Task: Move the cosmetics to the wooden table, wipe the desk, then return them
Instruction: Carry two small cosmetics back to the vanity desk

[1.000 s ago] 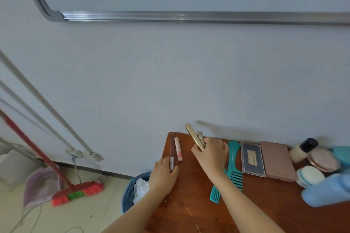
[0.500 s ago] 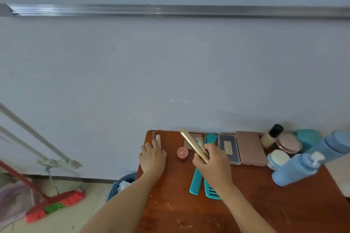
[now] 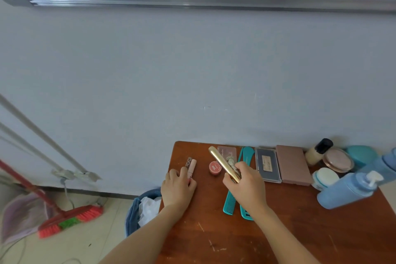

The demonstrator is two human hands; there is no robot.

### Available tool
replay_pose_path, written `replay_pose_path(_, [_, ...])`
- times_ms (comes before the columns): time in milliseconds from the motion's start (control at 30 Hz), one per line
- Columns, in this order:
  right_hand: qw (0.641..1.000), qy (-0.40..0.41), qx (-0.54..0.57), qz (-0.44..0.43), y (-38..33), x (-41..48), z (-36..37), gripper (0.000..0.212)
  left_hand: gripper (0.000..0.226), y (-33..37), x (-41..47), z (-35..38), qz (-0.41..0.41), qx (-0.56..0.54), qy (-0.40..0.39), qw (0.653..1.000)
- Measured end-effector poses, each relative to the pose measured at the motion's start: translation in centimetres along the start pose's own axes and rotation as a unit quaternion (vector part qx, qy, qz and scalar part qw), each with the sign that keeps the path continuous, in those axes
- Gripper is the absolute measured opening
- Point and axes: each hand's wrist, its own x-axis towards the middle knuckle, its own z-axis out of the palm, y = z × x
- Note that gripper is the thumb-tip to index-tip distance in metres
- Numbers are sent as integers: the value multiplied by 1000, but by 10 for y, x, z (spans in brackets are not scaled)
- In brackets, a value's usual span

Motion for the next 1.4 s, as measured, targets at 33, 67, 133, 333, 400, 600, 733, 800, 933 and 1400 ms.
replay_pose_path(33, [1000, 4, 1, -5, -2, 0, 0, 29, 32, -1, -3, 2, -8, -17, 7, 1000])
replay_pose_path(67, [1000, 8, 4, -10, -3, -1, 1, 28, 32, -2, -6, 3, -13, -38, 14, 999])
replay_pose_path(133, [1000, 17, 6, -17, -4, -2, 1, 28, 30, -4, -10, 3, -17, -72, 18, 997])
replay_pose_path(333, [1000, 22, 9, -16, -7, -6, 3, 29, 16, 1, 1, -14, -86, -166, -45, 981])
replay_pose_path(400, [1000, 22, 8, -13, -8, -8, 3, 30, 15, 2, 6, -19, -105, -193, -60, 974])
replay_pose_path(600, [1000, 24, 5, -7, -9, -11, -2, 32, 17, -5, 6, -21, -100, -272, -63, 955])
replay_pose_path(733, [1000, 23, -2, 3, -8, -14, -3, 33, 21, -11, 3, -20, -81, -304, -86, 945])
replay_pose_path(800, [1000, 15, -6, 10, -8, -15, -3, 34, 20, -10, 1, -20, -70, -316, -92, 942])
replay_pose_path(933, [999, 12, -21, 27, -12, -21, -4, 35, 29, -6, -3, -29, -44, -367, -108, 923])
replay_pose_path(1400, [983, 90, -78, 138, -30, -69, -9, 22, 10, 10, -6, -48, 121, -346, -196, 909])
